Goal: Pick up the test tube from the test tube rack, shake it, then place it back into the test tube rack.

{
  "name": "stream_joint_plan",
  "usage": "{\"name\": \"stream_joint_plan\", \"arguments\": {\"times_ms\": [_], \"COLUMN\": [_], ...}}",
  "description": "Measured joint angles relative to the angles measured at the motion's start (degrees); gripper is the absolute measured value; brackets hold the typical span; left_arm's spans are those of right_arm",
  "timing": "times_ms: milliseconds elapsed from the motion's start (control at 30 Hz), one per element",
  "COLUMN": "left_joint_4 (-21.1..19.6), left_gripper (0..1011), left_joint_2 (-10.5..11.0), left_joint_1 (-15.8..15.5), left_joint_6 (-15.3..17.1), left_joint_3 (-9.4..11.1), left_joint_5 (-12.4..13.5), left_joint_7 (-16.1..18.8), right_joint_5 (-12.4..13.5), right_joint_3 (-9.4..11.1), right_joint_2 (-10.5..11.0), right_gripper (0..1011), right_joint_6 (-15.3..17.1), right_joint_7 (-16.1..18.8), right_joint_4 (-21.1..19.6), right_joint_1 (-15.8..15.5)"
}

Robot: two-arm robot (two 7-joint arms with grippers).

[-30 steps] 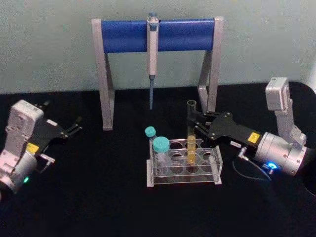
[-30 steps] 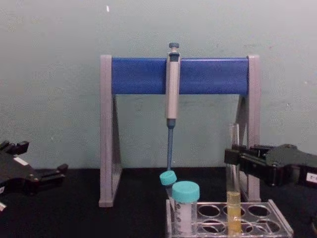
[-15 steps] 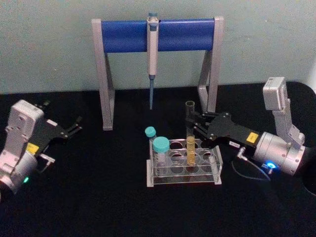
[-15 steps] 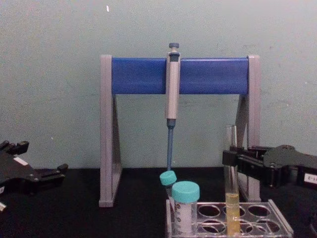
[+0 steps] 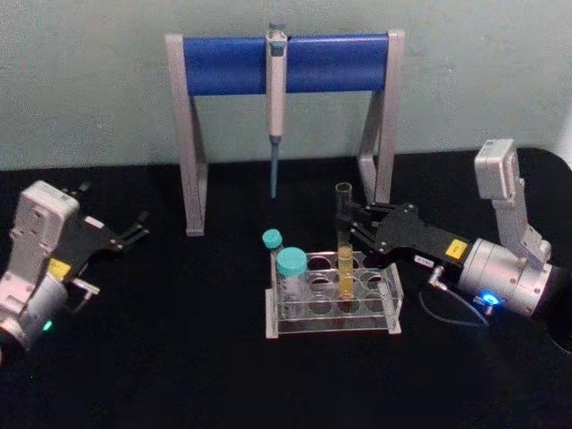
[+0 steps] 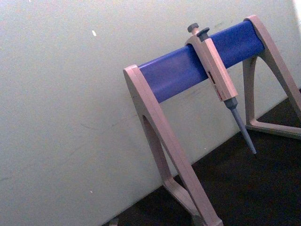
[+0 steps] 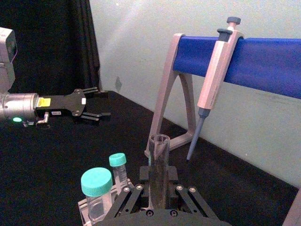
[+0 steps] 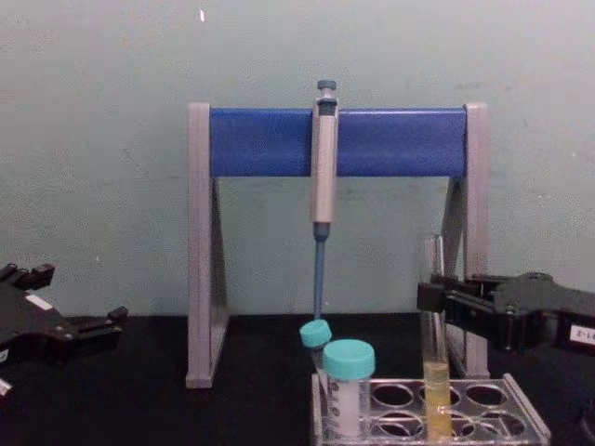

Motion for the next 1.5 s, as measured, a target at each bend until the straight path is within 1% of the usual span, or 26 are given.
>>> {"name": "stream_joint_plan", "arguments": {"times_ms": [533,633,733,800,833,900,933,1000,1067,1100,1133,1167,1200,1267,1300,1333,1367,1433,1500], "left_joint_4": [0.00,0.00,0.00,0.00,0.00,0.00,0.00,0.00,0.00,0.00,0.00,0.00,0.00,0.00,0.00,0.00,0.00,0.00,0.00], "left_gripper": [1002,1001,1002,1001,1001,1001,1001,1002,1001,1001,1001,1001,1002,1001,1001,1001,1001,1002,1001], "left_joint_2": [0.00,0.00,0.00,0.00,0.00,0.00,0.00,0.00,0.00,0.00,0.00,0.00,0.00,0.00,0.00,0.00,0.00,0.00,0.00], "left_joint_1": [0.00,0.00,0.00,0.00,0.00,0.00,0.00,0.00,0.00,0.00,0.00,0.00,0.00,0.00,0.00,0.00,0.00,0.00,0.00], "left_joint_6": [0.00,0.00,0.00,0.00,0.00,0.00,0.00,0.00,0.00,0.00,0.00,0.00,0.00,0.00,0.00,0.00,0.00,0.00,0.00], "left_joint_3": [0.00,0.00,0.00,0.00,0.00,0.00,0.00,0.00,0.00,0.00,0.00,0.00,0.00,0.00,0.00,0.00,0.00,0.00,0.00], "left_joint_5": [0.00,0.00,0.00,0.00,0.00,0.00,0.00,0.00,0.00,0.00,0.00,0.00,0.00,0.00,0.00,0.00,0.00,0.00,0.00], "left_joint_7": [0.00,0.00,0.00,0.00,0.00,0.00,0.00,0.00,0.00,0.00,0.00,0.00,0.00,0.00,0.00,0.00,0.00,0.00,0.00], "right_joint_5": [0.08,0.09,0.10,0.10,0.11,0.10,0.11,0.11,0.10,0.11,0.10,0.11,0.11,0.11,0.10,0.10,0.11,0.11,0.11], "right_joint_3": [0.07,0.07,0.07,0.07,0.07,0.07,0.07,0.07,0.07,0.07,0.07,0.07,0.07,0.07,0.07,0.07,0.07,0.07,0.07], "right_joint_2": [0.03,0.03,0.03,0.03,0.03,0.02,0.03,0.03,0.03,0.03,0.02,0.03,0.02,0.03,0.03,0.03,0.03,0.03,0.02], "right_gripper": [228,265,380,417,475,506,578,619,698,708,774,774,830,843,899,915,959,1000,1000], "right_joint_6": [-0.07,-0.08,-0.11,-0.11,-0.11,-0.11,-0.11,-0.11,-0.11,-0.11,-0.11,-0.11,-0.11,-0.11,-0.11,-0.11,-0.11,-0.11,-0.11], "right_joint_7": [0.03,0.04,0.04,0.04,0.04,0.04,0.04,0.04,0.04,0.04,0.04,0.04,0.04,0.04,0.04,0.04,0.04,0.04,0.04], "right_joint_4": [-0.06,-0.06,-0.06,-0.06,-0.06,-0.06,-0.06,-0.06,-0.06,-0.06,-0.05,-0.05,-0.06,-0.05,-0.05,-0.05,-0.05,-0.05,-0.05], "right_joint_1": [-0.05,-0.05,-0.05,-0.05,-0.05,-0.05,-0.05,-0.05,-0.05,-0.05,-0.05,-0.05,-0.05,-0.05,-0.05,-0.05,-0.05,-0.05,-0.05]}}
